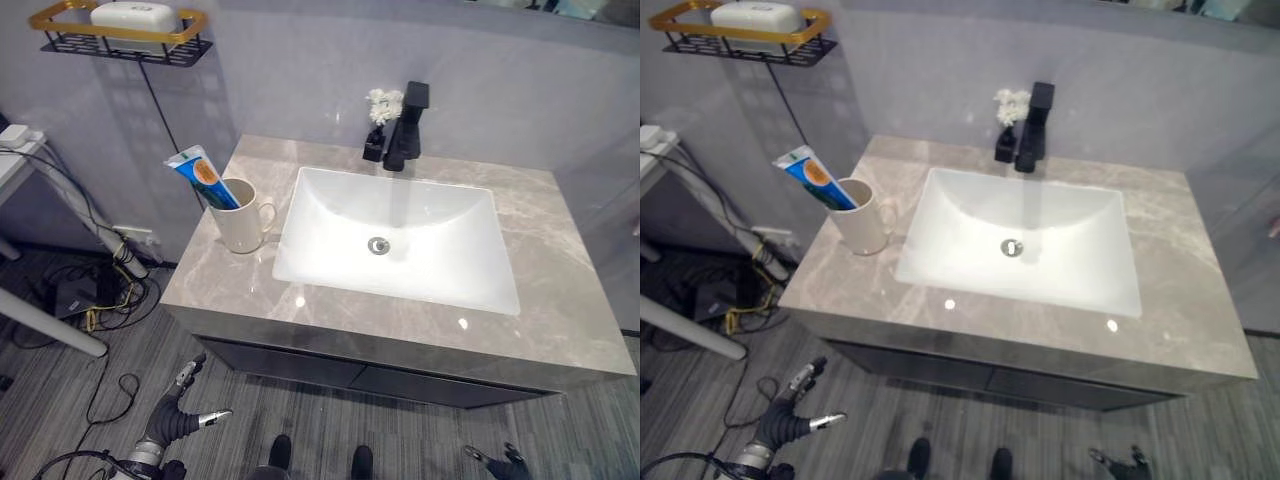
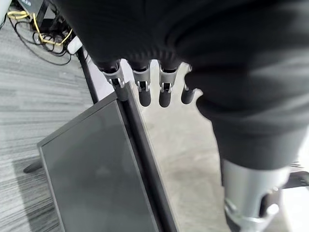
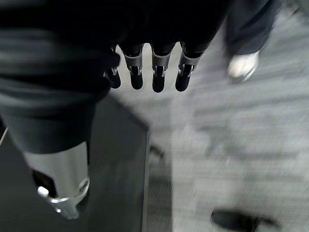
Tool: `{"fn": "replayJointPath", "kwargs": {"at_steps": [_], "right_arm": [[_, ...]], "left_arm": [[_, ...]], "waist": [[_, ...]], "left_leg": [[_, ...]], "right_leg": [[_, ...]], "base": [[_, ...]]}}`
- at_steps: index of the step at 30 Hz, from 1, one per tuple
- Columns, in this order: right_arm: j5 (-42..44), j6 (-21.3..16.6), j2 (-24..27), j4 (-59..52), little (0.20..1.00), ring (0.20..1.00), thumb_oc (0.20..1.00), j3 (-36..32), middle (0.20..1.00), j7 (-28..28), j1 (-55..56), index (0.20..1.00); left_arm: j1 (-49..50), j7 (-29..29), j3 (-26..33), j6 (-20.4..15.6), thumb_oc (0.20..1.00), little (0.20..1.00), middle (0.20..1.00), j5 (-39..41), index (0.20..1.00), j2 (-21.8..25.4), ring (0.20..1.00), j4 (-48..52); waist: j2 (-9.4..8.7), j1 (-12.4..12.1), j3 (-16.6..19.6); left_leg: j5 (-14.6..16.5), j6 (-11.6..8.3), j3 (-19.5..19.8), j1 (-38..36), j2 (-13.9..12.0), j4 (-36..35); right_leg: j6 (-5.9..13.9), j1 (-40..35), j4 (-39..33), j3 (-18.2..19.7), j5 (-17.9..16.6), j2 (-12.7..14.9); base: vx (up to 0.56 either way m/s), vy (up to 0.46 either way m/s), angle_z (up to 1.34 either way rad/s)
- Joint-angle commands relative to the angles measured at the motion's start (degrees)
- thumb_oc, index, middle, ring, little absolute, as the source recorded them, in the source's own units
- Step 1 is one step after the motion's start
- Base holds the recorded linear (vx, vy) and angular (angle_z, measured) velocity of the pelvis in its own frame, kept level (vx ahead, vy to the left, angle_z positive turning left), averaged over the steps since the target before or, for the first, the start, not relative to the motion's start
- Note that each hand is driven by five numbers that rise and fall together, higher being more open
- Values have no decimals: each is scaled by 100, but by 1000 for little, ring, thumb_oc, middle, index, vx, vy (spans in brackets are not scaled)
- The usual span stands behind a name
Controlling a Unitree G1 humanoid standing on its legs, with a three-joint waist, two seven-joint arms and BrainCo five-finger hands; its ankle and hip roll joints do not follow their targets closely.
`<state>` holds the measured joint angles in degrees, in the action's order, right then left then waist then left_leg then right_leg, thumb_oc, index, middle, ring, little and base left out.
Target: Put brush and paste in cup on sink, flatten towel.
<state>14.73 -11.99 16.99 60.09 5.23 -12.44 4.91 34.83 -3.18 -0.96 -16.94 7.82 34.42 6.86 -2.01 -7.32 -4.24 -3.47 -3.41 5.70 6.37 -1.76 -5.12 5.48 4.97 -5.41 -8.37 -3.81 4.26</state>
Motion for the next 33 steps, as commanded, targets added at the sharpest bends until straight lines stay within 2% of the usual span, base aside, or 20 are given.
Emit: {"fn": "replayJointPath", "kwargs": {"at_steps": [1,3,5,7,9,11,12,13,26,28,33], "right_arm": [[-348,-24,90,-269,1000,1000,1000,202,1000,-61,-334,1000],[-399,-20,55,-303,1000,1000,1000,315,1000,-67,-380,1000],[-275,-51,-11,-532,1000,1000,1000,263,1000,-130,-414,1000],[-264,-75,-29,-577,1000,1000,1000,306,1000,-104,-446,1000],[-351,-61,-18,-583,1000,1000,1000,395,1000,-92,-487,1000],[-519,-17,11,-569,1000,1000,1000,510,1000,-72,-514,1000],[-605,-4,23,-558,1000,1000,1000,572,1000,-66,-533,1000],[-645,13,27,-555,1000,1000,1000,599,1000,-62,-537,1000],[-928,104,10,-375,1000,1000,1000,673,1000,13,-540,1000],[-965,107,42,-418,1000,1000,1000,688,1000,2,-598,1000],[-1016,117,104,-500,1000,1000,1000,737,1000,18,-634,1000]], "left_arm": [[144,-60,553,-427,1000,1000,1000,409,1000,348,1000,639],[130,-146,702,-434,1000,1000,1000,435,1000,387,1000,803],[111,-172,845,-464,871,871,871,864,871,256,871,1085],[12,-112,859,-452,853,853,853,1195,853,219,853,1255],[-150,-80,898,-443,746,746,746,1388,746,226,746,1367],[-266,-24,973,-431,718,718,718,1549,718,240,718,1500],[-358,13,1010,-410,520,520,520,1642,520,275,520,1568],[-441,25,1031,-402,200,200,200,1747,200,268,200,1566],[-971,272,995,-222,200,200,200,2680,200,123,200,1839],[-1069,371,889,-104,200,200,200,3082,200,86,200,1761],[-1148,430,806,25,200,200,200,3478,200,221,200,1715]], "waist": [[-227,-104,-31],[-219,-150,-45],[-202,-176,-100],[-179,-197,-136],[-155,-195,-159],[-126,-201,-176],[-110,-197,-180],[-98,-190,-182],[25,-46,-165],[59,16,-182],[84,90,-231]], "left_leg": [[10,19,108,258,-46,12],[5,16,148,282,-33,12],[-12,20,196,323,-14,12],[-29,17,213,363,1,12],[-37,8,207,395,1,12],[-47,1,213,426,1,12],[-55,-6,207,444,3,12],[-58,-8,204,454,3,12],[-44,-37,40,531,-17,12],[-47,-36,-28,575,-29,12],[-53,-37,-89,602,-44,12]], "right_leg": [[428,25,41,-214,-135,628],[423,24,41,-255,-132,634],[425,38,41,-305,-141,650],[430,63,41,-336,-153,664],[431,84,41,-350,-156,679],[427,108,41,-366,-162,688],[424,120,41,-370,-162,688],[422,135,41,-371,-166,688],[428,326,41,-212,-186,688],[433,426,41,-134,-204,681],[434,498,41,-76,-215,669]], "base": [[-8,-14,3],[4,-16,19],[6,-9,27],[0,0,0],[0,0,0],[0,0,0],[0,0,0],[0,0,0],[5,4,-3],[5,14,-7],[9,2,-13]]}}
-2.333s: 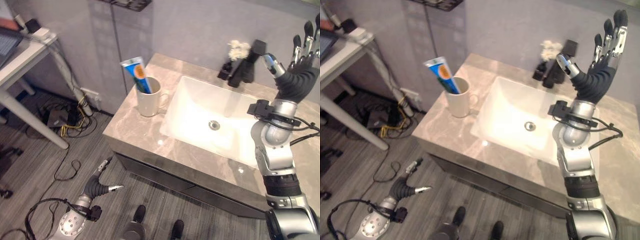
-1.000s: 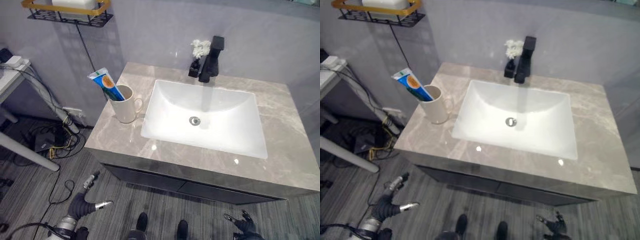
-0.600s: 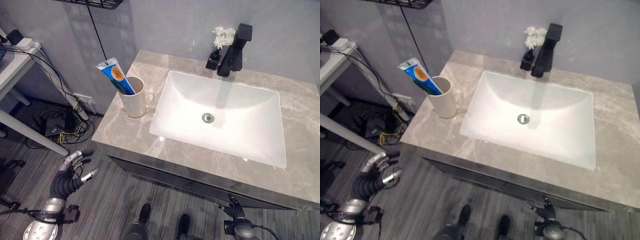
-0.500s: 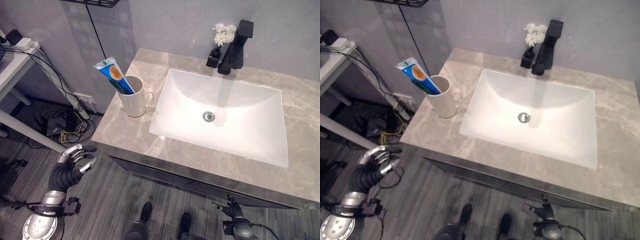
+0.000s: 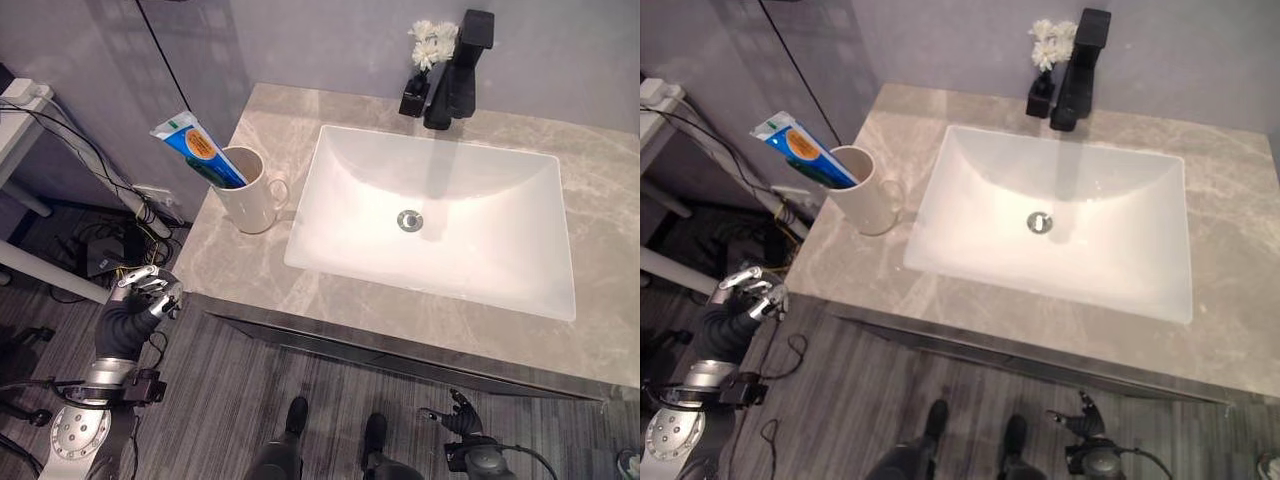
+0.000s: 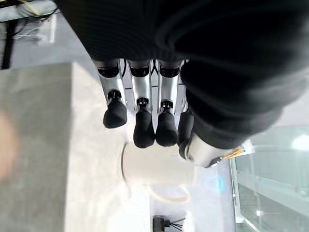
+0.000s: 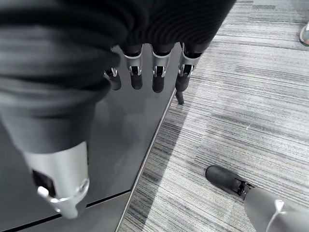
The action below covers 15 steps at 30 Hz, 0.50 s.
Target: Put brush and paste in cup on sink, flatten towel.
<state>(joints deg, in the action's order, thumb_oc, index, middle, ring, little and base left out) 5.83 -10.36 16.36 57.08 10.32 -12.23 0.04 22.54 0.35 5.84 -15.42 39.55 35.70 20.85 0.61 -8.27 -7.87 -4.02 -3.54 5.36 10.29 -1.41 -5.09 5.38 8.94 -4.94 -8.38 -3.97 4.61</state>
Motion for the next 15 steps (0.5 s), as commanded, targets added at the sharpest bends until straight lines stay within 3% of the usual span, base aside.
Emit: {"fn": "replayJointPath", "kwargs": {"at_steps": [1,15], "right_arm": [[-126,-45,167,-200,1000,1000,1000,228,1000,-4,-146,1000],[-242,5,231,-336,1000,1000,1000,469,1000,28,-352,1000]], "left_arm": [[80,77,125,-127,200,200,200,306,200,94,200,314],[-369,-98,-31,68,200,200,200,338,200,273,200,-128]], "waist": [[-179,183,133],[-171,304,-20]], "left_leg": [[3,-24,-56,211,-79,9],[-14,-38,-167,407,-127,9]], "right_leg": [[444,102,-6,-73,-199,634],[441,394,-6,76,-229,602]], "base": [[0,0,0],[6,-1,-5]]}}
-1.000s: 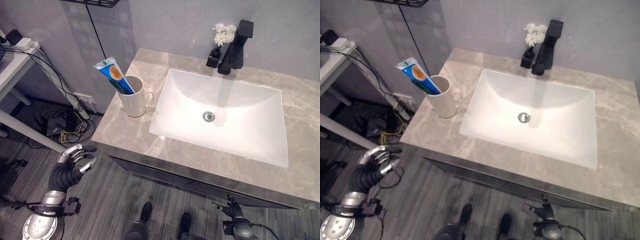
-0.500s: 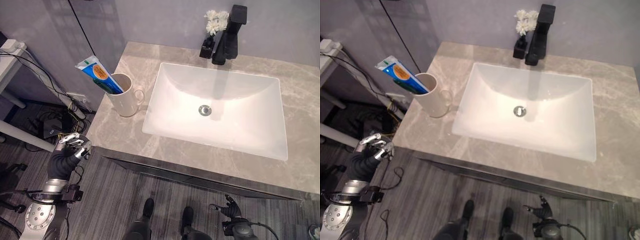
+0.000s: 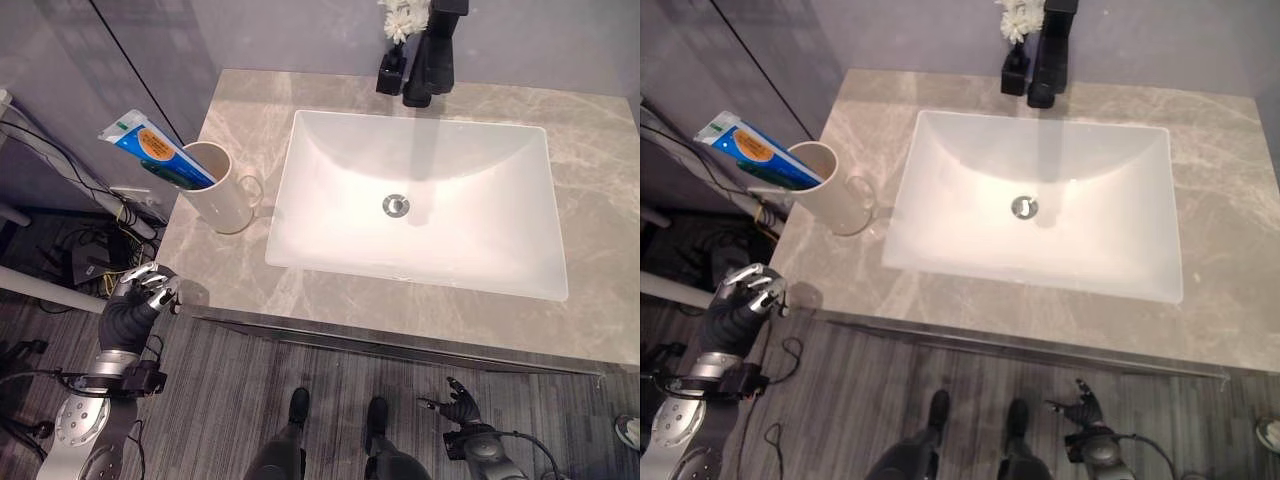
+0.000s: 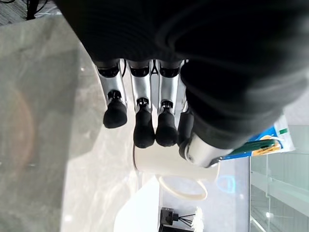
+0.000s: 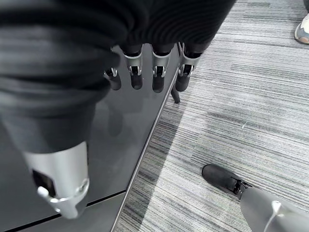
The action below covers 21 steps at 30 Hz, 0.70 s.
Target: Put brush and paste in cup on sink, flatten towel.
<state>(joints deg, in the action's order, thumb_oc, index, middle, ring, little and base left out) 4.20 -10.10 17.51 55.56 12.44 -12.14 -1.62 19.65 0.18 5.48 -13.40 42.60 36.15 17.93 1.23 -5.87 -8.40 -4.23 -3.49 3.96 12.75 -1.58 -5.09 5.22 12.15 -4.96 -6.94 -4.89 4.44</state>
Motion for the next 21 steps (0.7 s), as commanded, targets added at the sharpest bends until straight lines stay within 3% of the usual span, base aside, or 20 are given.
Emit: {"fn": "replayJointPath", "kwargs": {"at_steps": [1,12,21], "right_arm": [[-79,-21,116,-185,1000,1000,1000,257,1000,20,-187,1000],[-109,32,167,-312,1000,1000,1000,389,1000,13,-333,1000],[-82,52,177,-373,1000,1000,1000,517,1000,61,-361,1000]], "left_arm": [[-82,-80,5,-135,200,200,200,34,200,229,200,162],[-480,-148,-185,-23,200,200,200,352,200,460,200,22],[-806,-228,-213,39,200,200,200,650,200,988,200,65]], "waist": [[-234,63,33],[-274,163,-35],[-328,250,-65]], "left_leg": [[6,-43,-28,162,-110,9],[-1,-61,-61,283,-145,9],[-4,-83,-107,338,-183,9]], "right_leg": [[457,75,-4,-68,-138,620],[446,236,-4,-5,-145,577],[456,335,-4,46,-162,534]], "base": [[0,0,0],[2,-4,-2],[2,-4,-4]]}}
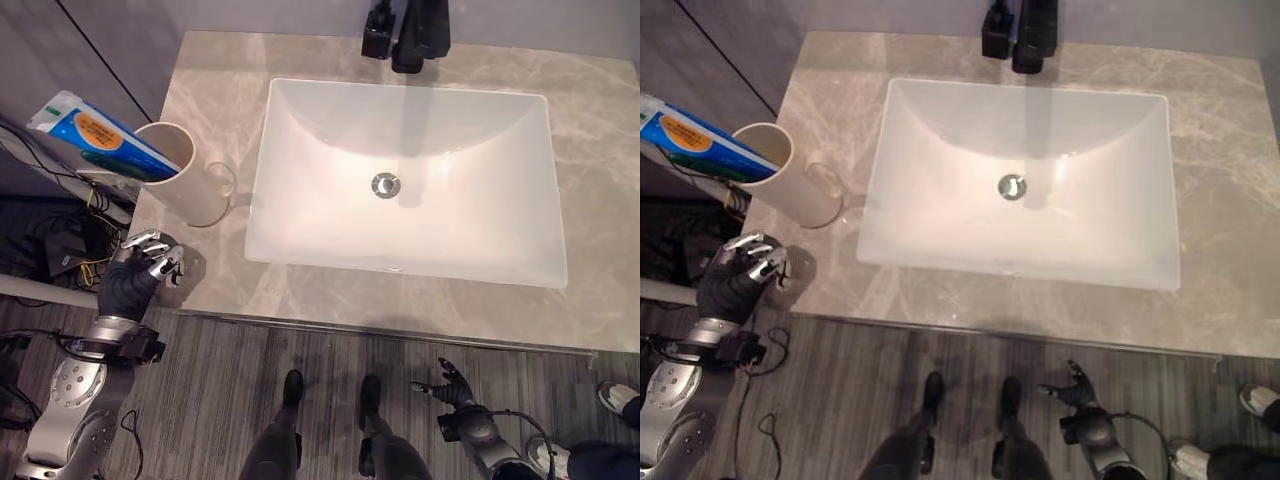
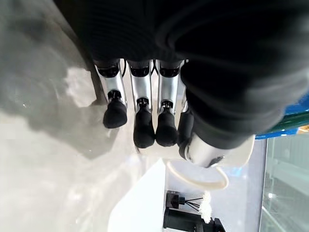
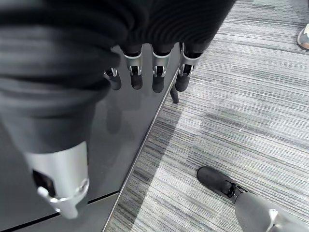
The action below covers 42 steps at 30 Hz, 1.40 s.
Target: Put brush and paste in cup on sink, flatten towel.
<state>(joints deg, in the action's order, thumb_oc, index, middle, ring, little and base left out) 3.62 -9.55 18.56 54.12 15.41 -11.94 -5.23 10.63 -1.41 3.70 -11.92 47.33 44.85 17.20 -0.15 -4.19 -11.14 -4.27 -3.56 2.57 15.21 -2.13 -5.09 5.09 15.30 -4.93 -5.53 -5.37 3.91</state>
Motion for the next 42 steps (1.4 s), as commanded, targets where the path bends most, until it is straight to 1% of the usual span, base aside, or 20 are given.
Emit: {"fn": "replayJointPath", "kwargs": {"at_steps": [1,4,10,17,25,34,36,37,38,42], "right_arm": [[-26,-6,66,-246,1000,1000,1000,232,1000,52,24,1000],[-24,-2,73,-246,1000,1000,1000,260,1000,58,52,1000],[-28,3,60,-260,1000,1000,1000,306,1000,68,73,1000],[-49,13,34,-277,1000,1000,1000,325,1000,66,99,1000],[-62,23,27,-290,1000,1000,1000,337,1000,80,125,1000],[-58,45,33,-357,1000,1000,1000,369,1000,76,106,1000],[-62,48,10,-293,1000,1000,1000,363,1000,69,87,1000],[-73,48,3,-285,1000,1000,1000,341,1000,87,101,1000],[-80,42,2,-262,1000,1000,1000,344,1000,97,105,1000],[-97,6,8,-207,1000,1000,1000,381,1000,130,124,1000]], "left_arm": [[86,-86,-30,-114,200,200,200,188,200,134,200,132],[-57,-146,-28,-107,200,200,200,192,200,255,200,71],[-388,-318,-46,-175,200,200,200,195,200,300,200,-96],[-770,-536,-49,-223,200,200,200,41,200,198,200,-348],[-1060,-653,-70,-250,200,200,200,-120,200,105,200,-569],[-1595,-813,-322,-244,200,200,200,-302,200,-18,200,-759],[-1510,-769,-335,-219,200,200,200,-340,200,-67,200,-630],[-1238,-596,-307,-163,200,200,200,-343,200,-73,200,-339],[-1168,-545,-311,-150,200,200,200,-302,200,-66,200,-291],[-929,-382,-323,-112,200,200,200,-163,200,40,200,-74]], "waist": [[-198,91,208],[-216,118,213],[-240,160,214],[-266,212,220],[-304,254,235],[-318,313,219],[-317,310,220],[-315,303,235],[-310,299,244],[-289,287,303]], "left_leg": [[2,-77,27,94,-133,9],[8,-86,19,96,-143,9],[8,-91,9,115,-153,9],[12,-102,-23,138,-187,9],[13,-109,-49,171,-198,9],[13,-120,-58,214,-212,9],[17,-118,-65,213,-212,9],[31,-112,-78,203,-212,9],[36,-110,-84,195,-214,9],[49,-106,-87,175,-217,9]], "right_leg": [[469,27,-7,-86,-115,580],[467,45,-7,-75,-113,571],[463,72,-7,-54,-113,558],[464,122,-7,-36,-124,547],[458,161,-7,-22,-118,532],[454,217,-7,-20,-123,520],[451,217,-7,-13,-124,517],[447,221,-7,8,-128,513],[445,217,-7,7,-127,513],[436,209,-7,15,-103,493]], "base": [[6,-11,-3],[2,-2,-1],[0,0,0],[0,0,0],[0,0,0],[0,-3,-2],[4,-6,-5],[8,-4,-6],[12,-1,-7],[8,-5,-5]]}}
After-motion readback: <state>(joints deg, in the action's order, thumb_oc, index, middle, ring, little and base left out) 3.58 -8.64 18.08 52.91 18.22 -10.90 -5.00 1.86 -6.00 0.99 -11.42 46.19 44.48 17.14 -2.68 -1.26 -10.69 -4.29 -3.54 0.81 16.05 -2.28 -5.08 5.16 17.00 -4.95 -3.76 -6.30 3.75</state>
